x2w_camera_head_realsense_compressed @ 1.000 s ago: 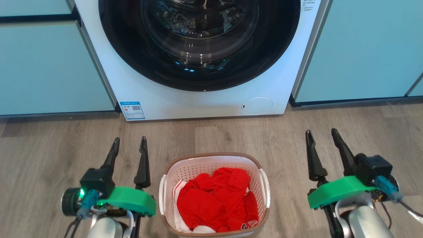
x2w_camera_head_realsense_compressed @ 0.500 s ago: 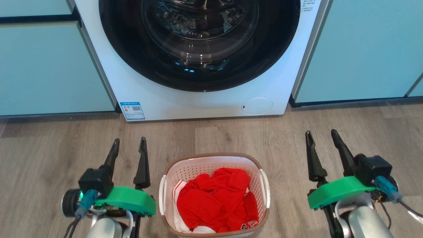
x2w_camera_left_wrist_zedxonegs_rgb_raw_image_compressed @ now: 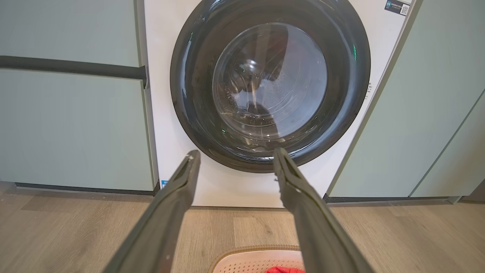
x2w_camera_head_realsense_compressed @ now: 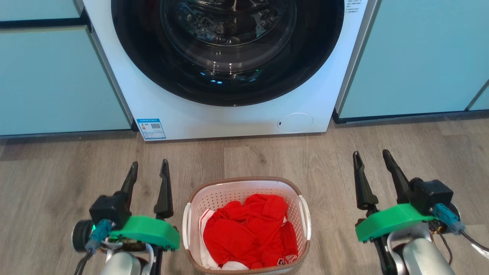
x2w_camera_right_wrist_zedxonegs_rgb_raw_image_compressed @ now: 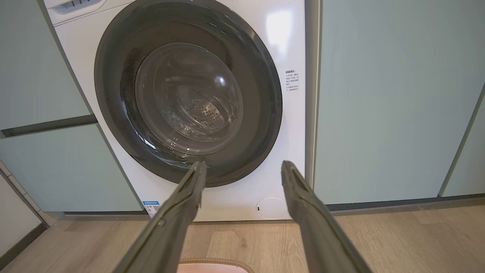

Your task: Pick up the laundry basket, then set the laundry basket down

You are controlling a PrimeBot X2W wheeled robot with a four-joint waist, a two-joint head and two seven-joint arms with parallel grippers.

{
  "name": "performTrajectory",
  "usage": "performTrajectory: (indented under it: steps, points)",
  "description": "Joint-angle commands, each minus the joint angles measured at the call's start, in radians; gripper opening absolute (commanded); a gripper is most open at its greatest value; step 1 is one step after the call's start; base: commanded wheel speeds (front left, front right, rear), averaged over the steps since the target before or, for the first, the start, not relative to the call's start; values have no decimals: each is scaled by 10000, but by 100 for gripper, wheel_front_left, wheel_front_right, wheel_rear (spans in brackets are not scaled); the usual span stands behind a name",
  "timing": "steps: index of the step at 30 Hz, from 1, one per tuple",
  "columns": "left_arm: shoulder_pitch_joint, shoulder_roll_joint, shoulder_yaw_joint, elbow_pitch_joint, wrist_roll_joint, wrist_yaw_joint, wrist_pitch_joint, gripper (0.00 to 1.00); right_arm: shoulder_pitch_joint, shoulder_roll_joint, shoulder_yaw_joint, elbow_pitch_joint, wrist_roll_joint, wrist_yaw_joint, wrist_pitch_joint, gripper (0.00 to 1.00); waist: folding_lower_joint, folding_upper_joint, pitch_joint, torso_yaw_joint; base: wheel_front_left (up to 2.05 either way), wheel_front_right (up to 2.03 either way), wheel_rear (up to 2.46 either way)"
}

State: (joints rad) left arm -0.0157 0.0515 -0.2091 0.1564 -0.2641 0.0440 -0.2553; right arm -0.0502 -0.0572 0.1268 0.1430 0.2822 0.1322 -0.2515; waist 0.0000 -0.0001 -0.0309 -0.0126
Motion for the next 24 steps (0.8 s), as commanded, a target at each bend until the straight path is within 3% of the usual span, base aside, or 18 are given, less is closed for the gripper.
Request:
performTrajectory:
  steps: [1, 19, 20, 24]
  points:
    - [-261, -12, 360, -244, -17, 10, -65, 100, -228, 70, 225, -292, -8, -15, -103, 100, 0, 1, 0, -6, 0, 0, 0]
    - [-247, -12, 361, -179, -298, -124, -65, 100, -256, 70, 225, -192, -64, -15, -103, 100, 0, 1, -54, -17, 0, 0, 0]
    - [-247, -12, 355, -205, -315, -149, -65, 0, -260, 70, 227, -193, -74, -15, -103, 0, 0, 1, -48, -19, 0, 0, 0]
    - [238, 2, -75, 717, -267, -127, 8, 0, 206, 0, 44, 644, -8, 0, 36, 0, 3, 0, -53, -19, 0, 0, 0]
